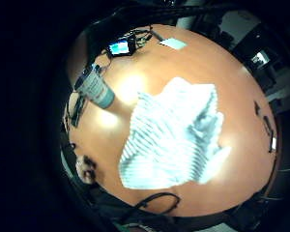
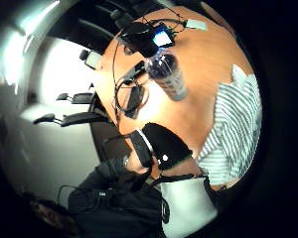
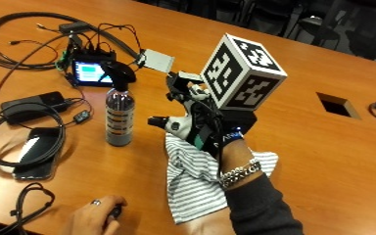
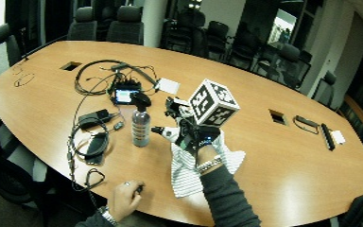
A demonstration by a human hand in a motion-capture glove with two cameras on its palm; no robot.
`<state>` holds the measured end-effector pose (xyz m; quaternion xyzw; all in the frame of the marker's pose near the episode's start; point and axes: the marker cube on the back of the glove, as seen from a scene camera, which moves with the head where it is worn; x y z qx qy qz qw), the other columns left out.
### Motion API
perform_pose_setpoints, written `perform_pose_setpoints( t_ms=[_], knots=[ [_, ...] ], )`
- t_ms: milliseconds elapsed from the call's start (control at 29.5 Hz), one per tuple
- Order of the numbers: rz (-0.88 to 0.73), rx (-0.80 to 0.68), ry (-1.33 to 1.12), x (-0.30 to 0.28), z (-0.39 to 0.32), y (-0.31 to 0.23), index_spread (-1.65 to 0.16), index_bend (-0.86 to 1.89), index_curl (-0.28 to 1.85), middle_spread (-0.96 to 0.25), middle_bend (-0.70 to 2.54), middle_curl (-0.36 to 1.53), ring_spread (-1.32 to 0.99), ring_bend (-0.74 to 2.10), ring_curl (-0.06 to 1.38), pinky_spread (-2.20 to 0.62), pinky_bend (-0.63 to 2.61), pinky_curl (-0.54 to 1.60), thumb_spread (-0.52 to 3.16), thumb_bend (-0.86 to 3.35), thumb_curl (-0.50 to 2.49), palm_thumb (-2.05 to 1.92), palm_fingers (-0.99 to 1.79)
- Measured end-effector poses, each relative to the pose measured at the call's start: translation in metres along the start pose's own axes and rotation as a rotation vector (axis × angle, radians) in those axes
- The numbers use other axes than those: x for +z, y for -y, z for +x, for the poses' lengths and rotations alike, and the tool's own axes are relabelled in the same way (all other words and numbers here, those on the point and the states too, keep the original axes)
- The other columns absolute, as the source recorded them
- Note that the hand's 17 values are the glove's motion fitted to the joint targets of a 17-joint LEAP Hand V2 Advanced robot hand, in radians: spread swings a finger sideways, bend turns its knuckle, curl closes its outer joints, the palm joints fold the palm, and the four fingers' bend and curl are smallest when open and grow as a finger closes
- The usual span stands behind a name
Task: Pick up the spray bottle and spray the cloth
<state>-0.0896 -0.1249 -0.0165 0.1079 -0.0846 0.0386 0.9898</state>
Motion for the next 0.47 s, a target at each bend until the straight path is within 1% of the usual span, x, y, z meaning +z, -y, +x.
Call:
perform_pose_setpoints(
  t_ms=[68,203,373,474],
  knots=[
    [-0.018,-0.010,-0.079,-0.014,-0.002,-0.014,-0.39,0.15,0.35,-0.05,0.20,0.40,-0.02,0.27,0.36,0.25,0.41,0.35,0.94,-0.07,0.51,0.49,0.27],
    [-0.108,-0.002,-0.168,-0.024,-0.001,-0.051,-0.40,0.16,0.34,-0.05,0.19,0.39,-0.02,0.27,0.35,0.26,0.37,0.34,0.98,-0.05,0.47,0.44,0.29],
    [-0.165,0.068,-0.200,-0.014,0.013,-0.109,-0.40,0.15,0.33,-0.05,0.19,0.38,-0.01,0.28,0.34,0.27,0.34,0.34,1.03,-0.03,0.43,0.43,0.30],
    [-0.181,0.095,-0.189,-0.008,0.020,-0.127,-0.40,0.15,0.33,-0.05,0.19,0.37,-0.01,0.27,0.34,0.27,0.33,0.33,1.06,-0.02,0.41,0.44,0.30]
  ],
)
